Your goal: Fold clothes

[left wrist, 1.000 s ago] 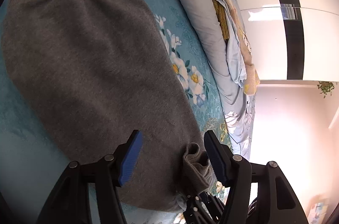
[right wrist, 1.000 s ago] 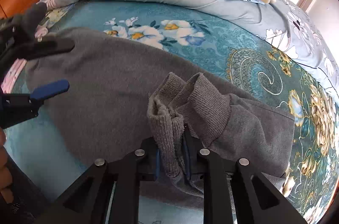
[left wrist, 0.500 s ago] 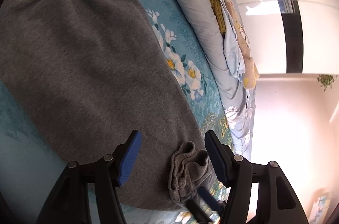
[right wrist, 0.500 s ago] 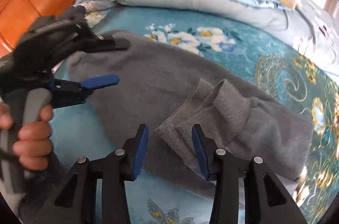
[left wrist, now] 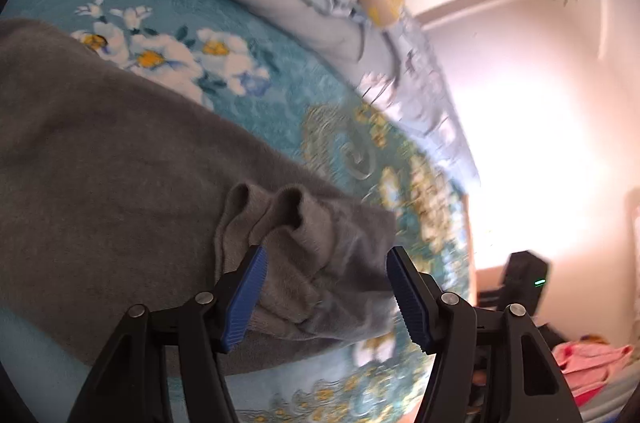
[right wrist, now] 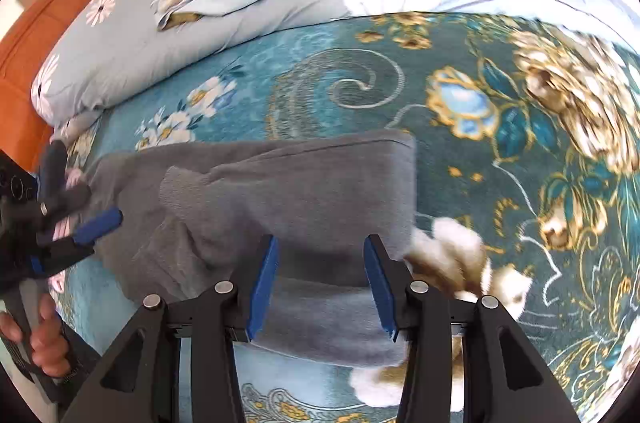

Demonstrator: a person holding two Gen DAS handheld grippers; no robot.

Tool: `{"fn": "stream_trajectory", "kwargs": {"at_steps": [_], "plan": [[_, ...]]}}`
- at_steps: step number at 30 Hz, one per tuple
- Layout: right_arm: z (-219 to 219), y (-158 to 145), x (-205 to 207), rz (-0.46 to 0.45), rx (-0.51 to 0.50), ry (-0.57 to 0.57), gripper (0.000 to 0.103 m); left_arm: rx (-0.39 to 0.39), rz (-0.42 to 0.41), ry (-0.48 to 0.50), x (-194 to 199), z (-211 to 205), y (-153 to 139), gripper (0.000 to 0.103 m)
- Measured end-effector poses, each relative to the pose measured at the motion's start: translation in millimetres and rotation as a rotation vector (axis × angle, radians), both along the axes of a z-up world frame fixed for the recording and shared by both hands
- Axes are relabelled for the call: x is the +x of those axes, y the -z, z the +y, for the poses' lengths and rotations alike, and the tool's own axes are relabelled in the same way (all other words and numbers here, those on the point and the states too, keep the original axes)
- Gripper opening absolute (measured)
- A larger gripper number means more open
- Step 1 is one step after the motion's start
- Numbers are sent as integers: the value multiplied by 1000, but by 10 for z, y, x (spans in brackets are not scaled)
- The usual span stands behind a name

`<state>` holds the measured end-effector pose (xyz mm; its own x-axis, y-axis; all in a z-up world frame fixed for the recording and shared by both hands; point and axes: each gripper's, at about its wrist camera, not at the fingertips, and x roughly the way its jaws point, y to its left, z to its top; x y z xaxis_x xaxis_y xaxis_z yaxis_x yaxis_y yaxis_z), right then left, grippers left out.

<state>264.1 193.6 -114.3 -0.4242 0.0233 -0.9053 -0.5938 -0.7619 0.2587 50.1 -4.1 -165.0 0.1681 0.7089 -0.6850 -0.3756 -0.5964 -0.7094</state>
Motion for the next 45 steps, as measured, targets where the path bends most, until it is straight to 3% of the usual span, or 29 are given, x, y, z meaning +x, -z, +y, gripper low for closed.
{"fn": "stream_trajectory", "kwargs": {"at_steps": [4, 9, 13, 17, 18, 19, 20, 25, 26, 28, 32, 34, 35, 41, 44, 45], "plan": [[49, 38, 53, 5, -11, -2, 46, -101, -50, 41, 81, 21, 222, 64], [79, 178, 97, -16, -36, 15, 46, -27, -10, 68, 202, -58, 22, 65], [74, 205, 103, -10, -45, 19, 46, -102, -66, 49, 150, -61, 248, 64], [59, 205, 114, -6, -45, 21, 46, -83, -64, 36, 170, -87, 228, 63], [59, 203, 119, -6, -46, 25, 46, -79, -62, 30, 179, -95, 225, 53], [66, 201, 125, -6, -48, 29, 46, -80, -50, 27, 188, -111, 207, 35], [69, 197, 126, -8, -48, 30, 46, -82, -37, 24, 198, -128, 184, 26], [77, 166, 134, -8, -50, 32, 46, -91, 31, 11, 248, -215, 71, 14], [78, 159, 136, -7, -50, 33, 46, -93, 44, 8, 258, -232, 48, 14], [79, 145, 142, -5, -51, 35, 46, -26, 53, -58, 227, -424, -104, 13], [74, 141, 166, -6, -48, 31, 46, -160, 6, -112, 232, -645, 67, 14], [72, 182, 157, -19, -59, 28, 46, -266, -72, -113, 220, -602, 334, 14], [66, 212, 147, -27, -70, 27, 46, -284, -95, -117, 203, -599, 406, 14], [51, 279, 146, -55, -62, 8, 46, -276, -20, -109, 227, -626, 286, 15], [113, 312, 193, -50, -89, 33, 46, -213, -46, -107, 206, -682, 215, 20], [128, 314, 208, -48, -92, 42, 46, -184, -45, -118, 180, -690, 174, 26]]}}
